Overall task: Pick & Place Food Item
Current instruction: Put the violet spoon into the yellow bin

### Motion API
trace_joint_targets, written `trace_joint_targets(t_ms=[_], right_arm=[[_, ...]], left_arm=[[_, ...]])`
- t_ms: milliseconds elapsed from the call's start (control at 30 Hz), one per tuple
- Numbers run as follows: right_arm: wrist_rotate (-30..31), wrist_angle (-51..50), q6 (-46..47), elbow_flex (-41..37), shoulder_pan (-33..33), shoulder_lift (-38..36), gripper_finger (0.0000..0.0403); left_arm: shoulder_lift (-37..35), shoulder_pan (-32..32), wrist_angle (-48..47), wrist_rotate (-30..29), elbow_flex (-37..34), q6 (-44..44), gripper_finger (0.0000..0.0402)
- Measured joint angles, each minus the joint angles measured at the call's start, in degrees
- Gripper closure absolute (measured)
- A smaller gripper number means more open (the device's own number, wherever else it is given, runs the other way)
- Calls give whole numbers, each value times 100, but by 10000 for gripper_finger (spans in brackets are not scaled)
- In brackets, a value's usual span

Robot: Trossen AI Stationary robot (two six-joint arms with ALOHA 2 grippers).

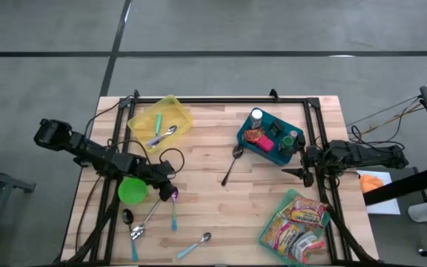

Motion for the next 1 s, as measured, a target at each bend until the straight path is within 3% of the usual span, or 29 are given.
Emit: trace_joint_targets(t_ms=[567,1000], right_arm=[[1,0,0,0,-1,2,100],[2,1,0,0,-1,2,100]], left_arm=[[-482,7,-169,-876,-7,33,401],[-619,4,-1483,-1553,1024,117,401]])
